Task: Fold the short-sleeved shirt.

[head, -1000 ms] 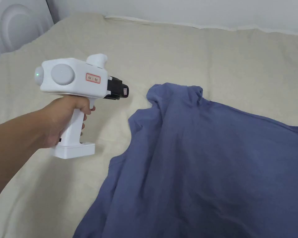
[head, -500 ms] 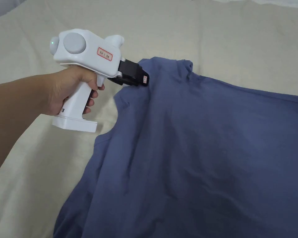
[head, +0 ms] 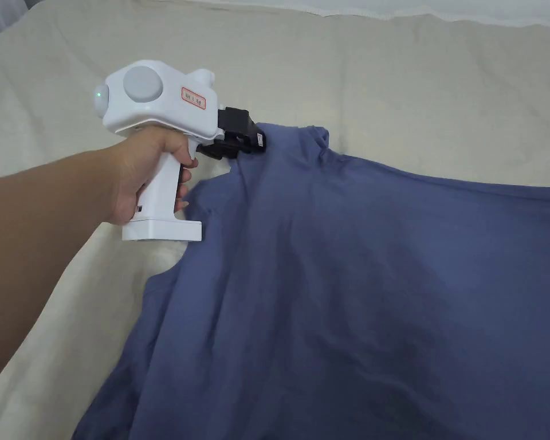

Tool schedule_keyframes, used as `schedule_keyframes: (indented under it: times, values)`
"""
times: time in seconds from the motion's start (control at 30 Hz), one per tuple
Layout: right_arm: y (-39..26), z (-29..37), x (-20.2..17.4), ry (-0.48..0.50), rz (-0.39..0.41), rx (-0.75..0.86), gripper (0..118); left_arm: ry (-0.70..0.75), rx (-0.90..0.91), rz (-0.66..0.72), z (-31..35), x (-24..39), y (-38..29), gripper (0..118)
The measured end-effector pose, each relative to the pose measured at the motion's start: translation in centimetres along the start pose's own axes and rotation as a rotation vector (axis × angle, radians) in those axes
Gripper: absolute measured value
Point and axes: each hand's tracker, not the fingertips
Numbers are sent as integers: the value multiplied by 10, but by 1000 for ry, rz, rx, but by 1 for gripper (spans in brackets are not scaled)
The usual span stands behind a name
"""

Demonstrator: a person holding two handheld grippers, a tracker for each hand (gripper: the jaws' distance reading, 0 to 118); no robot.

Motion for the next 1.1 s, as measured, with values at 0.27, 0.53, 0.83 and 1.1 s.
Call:
schedule_keyframes:
  times: [0.27, 0.53, 0.83, 1.1]
  values:
    - [-2, -3, 5, 4, 5, -3, 5, 80, 59, 69, 15, -19, 15, 31]
    - [3, 0, -6, 5, 9, -3, 5, 72, 39, 114, 10, -32, 4, 44]
    - [9, 4, -6, 2, 15, 5, 5, -124, -16, 250, -1, -27, 9, 51]
    - [10, 6, -8, 7, 12, 10, 5, -79, -82, 153, -10, -10, 3, 11]
